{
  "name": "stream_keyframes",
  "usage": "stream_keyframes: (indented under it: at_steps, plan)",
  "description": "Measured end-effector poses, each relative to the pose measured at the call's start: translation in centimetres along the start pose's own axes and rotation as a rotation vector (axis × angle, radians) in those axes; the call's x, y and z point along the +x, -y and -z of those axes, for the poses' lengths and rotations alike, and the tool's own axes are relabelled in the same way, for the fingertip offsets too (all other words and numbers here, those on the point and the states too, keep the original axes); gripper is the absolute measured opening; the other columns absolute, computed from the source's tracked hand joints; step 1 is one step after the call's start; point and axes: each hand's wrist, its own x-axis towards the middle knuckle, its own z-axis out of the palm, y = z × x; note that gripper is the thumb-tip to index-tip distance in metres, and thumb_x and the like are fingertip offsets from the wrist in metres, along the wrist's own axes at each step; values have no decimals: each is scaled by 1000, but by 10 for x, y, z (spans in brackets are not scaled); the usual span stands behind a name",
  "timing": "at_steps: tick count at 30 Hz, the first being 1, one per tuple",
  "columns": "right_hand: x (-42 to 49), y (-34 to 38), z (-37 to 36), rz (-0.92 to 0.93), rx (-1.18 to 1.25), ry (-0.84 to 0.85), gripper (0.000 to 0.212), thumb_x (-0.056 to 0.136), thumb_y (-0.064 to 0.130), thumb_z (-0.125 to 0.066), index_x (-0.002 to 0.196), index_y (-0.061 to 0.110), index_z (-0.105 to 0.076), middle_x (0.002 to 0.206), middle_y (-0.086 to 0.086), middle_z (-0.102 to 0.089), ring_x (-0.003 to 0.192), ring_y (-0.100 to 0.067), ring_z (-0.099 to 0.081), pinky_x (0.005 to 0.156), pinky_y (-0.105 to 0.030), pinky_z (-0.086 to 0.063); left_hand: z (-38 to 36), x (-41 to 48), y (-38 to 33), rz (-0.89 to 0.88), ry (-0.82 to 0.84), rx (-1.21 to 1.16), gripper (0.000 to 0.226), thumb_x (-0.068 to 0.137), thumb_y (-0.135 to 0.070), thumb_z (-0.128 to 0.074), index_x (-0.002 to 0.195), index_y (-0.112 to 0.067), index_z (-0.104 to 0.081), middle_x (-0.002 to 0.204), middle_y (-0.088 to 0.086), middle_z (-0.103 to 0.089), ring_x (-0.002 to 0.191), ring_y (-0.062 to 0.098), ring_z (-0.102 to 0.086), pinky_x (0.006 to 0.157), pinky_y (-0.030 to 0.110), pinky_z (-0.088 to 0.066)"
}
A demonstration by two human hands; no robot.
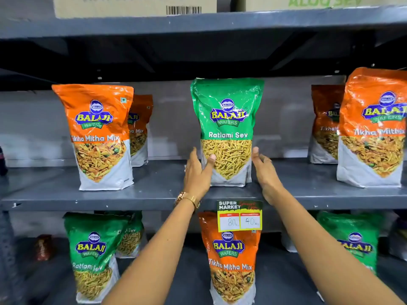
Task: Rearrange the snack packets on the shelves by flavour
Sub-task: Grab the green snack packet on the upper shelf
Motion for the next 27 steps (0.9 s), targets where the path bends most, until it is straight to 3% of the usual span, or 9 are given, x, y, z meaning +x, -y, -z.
stream_keyframes:
  at_steps: [3,5,10,13,17,20,23,25,27]
  plan:
    - [3,-6,3,85,45,99,39,90,47,-56,114,17,-62,132,-15,-64,109,-15,-67,99,-37,-51,1,6,4,-1,119,-95,53,91,-46,-54,135,-18,-44,139,5,-56,129,24,-51,106,36,-40]
    - [1,-10,4,144,32,131,22,88,39,-63,99,20,-65,118,-15,-71,100,-18,-71,96,-41,-54,6,8,6,2,183,-119,48,87,-39,-64,129,-19,-50,133,3,-60,124,21,-55,110,41,-42]
    - [-18,-3,2,219,-63,144,57,61,52,-74,106,18,-66,116,-12,-72,109,-25,-68,98,-43,-54,17,3,9,-9,172,-165,31,78,-26,-76,100,-34,-57,110,2,-67,106,19,-64,101,48,-51]
    - [-33,2,3,239,-95,142,69,56,59,-73,109,15,-66,116,-11,-73,109,-27,-68,99,-50,-52,21,-12,3,-25,124,-152,40,76,-29,-78,109,-26,-57,112,5,-69,103,19,-65,99,47,-53]
    - [-63,8,3,272,-71,153,48,57,59,-73,94,30,-67,110,-4,-75,102,-21,-71,95,-49,-56,39,-44,-9,-58,80,-184,38,74,-29,-79,106,-33,-59,110,0,-71,104,16,-68,94,46,-56]
    - [-96,7,-7,331,-4,170,30,72,40,-76,99,30,-66,108,2,-75,101,-14,-72,93,-43,-58,65,-76,-14,-71,33,-237,41,67,-25,-85,97,-41,-62,107,-6,-73,102,13,-69,92,44,-57]
    - [-132,-2,-20,386,56,178,29,78,28,-76,105,31,-65,108,7,-75,103,-8,-71,91,-31,-58,90,-110,-13,-69,-3,-277,50,57,-29,-88,100,-40,-65,102,-12,-76,99,8,-70,83,27,-58]
    - [-155,-13,-28,393,75,188,31,76,29,-77,104,36,-65,107,12,-76,103,-6,-70,88,-23,-56,105,-131,-6,-60,-14,-296,48,59,-16,-87,94,-42,-66,94,-19,-76,92,2,-71,74,14,-56]
    - [-177,-29,-38,374,65,210,33,75,31,-77,104,39,-63,108,16,-75,104,-5,-70,88,-21,-55,117,-154,5,-24,-29,-288,51,54,-15,-86,96,-36,-65,92,-15,-76,90,0,-71,74,12,-54]
